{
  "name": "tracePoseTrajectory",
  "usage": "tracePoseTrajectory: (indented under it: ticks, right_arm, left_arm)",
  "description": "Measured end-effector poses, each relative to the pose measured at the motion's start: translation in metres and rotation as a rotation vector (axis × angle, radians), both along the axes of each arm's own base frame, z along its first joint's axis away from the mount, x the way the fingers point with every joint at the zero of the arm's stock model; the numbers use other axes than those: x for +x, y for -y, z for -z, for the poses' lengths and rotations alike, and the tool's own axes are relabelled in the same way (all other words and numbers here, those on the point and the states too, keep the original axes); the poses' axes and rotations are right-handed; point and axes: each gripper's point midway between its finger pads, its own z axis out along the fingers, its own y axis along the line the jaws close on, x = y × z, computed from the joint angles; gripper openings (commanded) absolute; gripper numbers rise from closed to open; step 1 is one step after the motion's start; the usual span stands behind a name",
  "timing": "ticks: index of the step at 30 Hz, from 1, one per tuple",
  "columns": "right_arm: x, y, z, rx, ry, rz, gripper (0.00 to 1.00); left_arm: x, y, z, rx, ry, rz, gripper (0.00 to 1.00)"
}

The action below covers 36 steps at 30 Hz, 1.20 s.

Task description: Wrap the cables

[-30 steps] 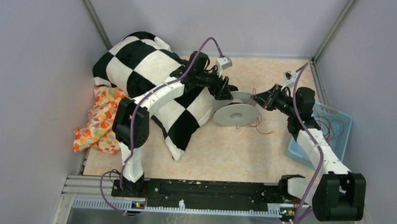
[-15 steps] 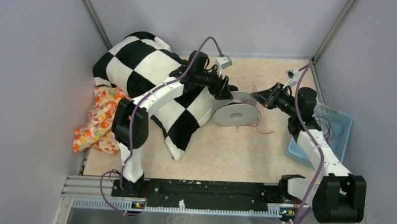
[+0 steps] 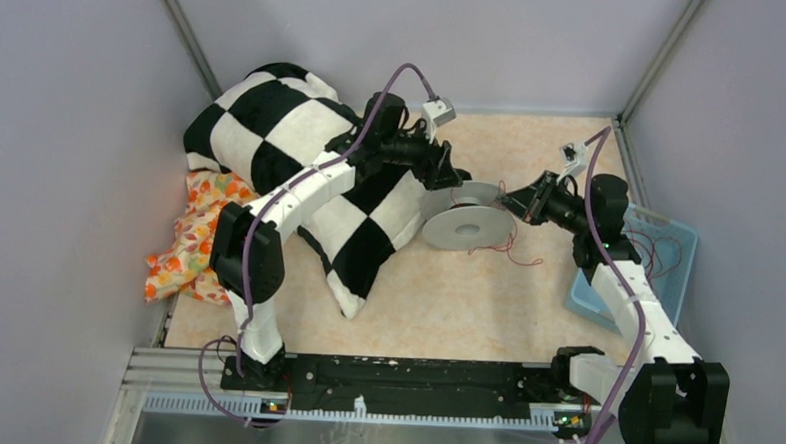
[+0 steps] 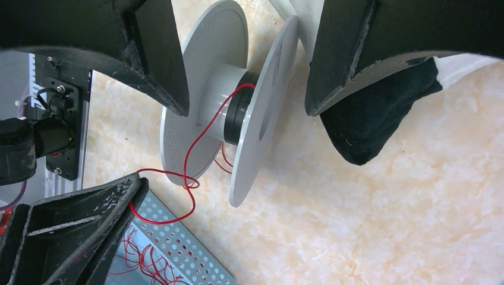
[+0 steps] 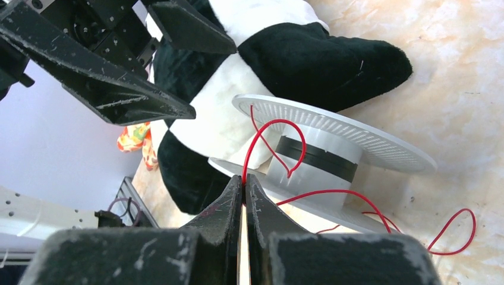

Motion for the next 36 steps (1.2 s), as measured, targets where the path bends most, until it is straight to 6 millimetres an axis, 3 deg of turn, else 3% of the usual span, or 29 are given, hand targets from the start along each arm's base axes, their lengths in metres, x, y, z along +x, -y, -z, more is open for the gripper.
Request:
tracePoseTrajectory:
  ticks: [18,23,36]
  right_arm:
    - [-0.003,-0.002,-0.016,-0.069,0.029,-0.067,0.0]
    - [0.007,0.0,-0.018,-0.038,0.054,-0.02,0.0]
    - [0.035,0.002,-0.002,0.038,0.035,0.057,0.0]
  left_arm:
    - [0.006,-0.005,0.006,0.035,0.029,-0.027,0.77]
    - [0.006,-0.005,0.007,0.04,0.031,-0.024,0.77]
    - [0.004,-0.006,0.009,0.048,0.03,-0.016,0.76]
